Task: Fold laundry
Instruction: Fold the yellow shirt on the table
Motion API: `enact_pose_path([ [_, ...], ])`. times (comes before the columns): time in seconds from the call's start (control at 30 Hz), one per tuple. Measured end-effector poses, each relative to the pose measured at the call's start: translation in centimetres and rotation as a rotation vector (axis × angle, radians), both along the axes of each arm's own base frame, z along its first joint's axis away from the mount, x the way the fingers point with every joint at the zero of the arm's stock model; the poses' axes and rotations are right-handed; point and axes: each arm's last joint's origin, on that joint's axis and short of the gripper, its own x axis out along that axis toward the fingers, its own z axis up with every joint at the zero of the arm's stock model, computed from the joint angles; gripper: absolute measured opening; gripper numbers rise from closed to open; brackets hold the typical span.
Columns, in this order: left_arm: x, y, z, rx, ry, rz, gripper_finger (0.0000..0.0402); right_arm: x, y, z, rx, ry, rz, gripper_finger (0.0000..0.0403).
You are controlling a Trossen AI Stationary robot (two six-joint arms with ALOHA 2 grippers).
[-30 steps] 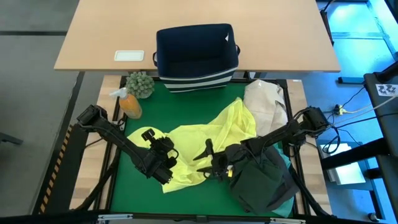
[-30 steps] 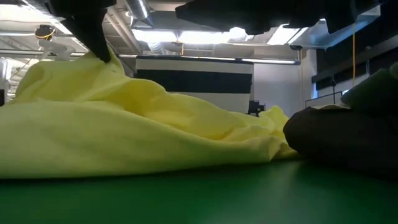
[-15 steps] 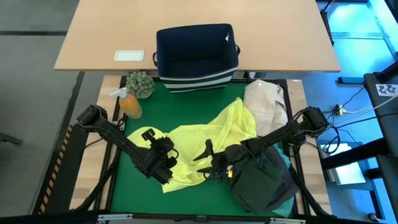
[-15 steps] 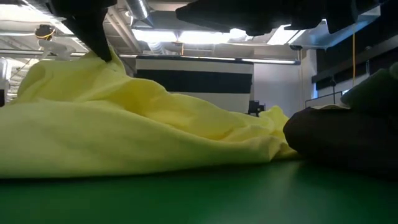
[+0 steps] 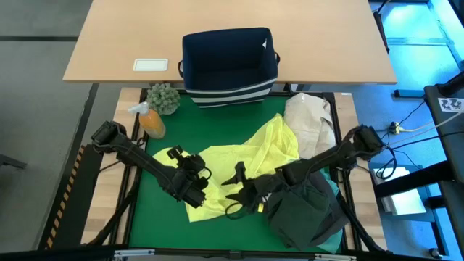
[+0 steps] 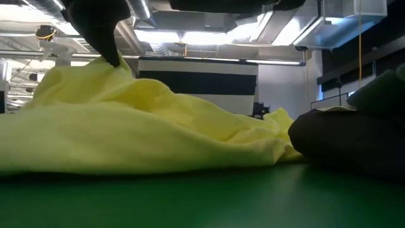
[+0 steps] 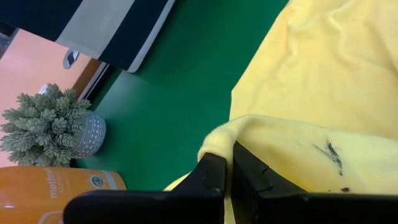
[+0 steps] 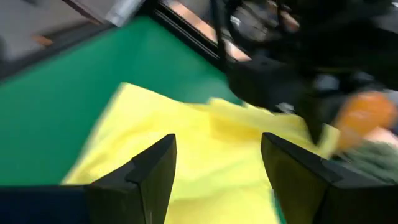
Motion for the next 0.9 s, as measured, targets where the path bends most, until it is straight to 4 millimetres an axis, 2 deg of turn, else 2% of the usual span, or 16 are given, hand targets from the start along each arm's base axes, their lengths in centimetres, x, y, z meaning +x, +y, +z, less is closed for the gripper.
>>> enact_pose_path([
  [0.17,-0.2,-0.5,0.0,0.005,-0.003,-0.02,0.0,-0.9,0.9,0.8,-0.135,-0.067,-0.204,0.0209],
  [0.37,-0.2,-0.5,-0.4,-0.004,-0.004,-0.016,0.0,-1.8,0.8,2.4,-0.123,-0.081,-0.209,0.0165],
  [0.53,-0.7,-0.3,-1.6,-0.049,0.022,-0.015,0.0,-2.6,0.4,2.8,-0.105,-0.036,-0.219,0.0149],
  [0.7,-2.0,0.4,-2.2,-0.107,-0.069,-0.04,0.0,-3.0,0.2,2.9,-0.083,0.002,-0.232,0.0147],
  [0.9,-4.6,2.0,-2.9,-0.176,-0.167,-0.012,0.0,-3.0,0.2,2.9,-0.081,0.002,-0.229,0.0147],
])
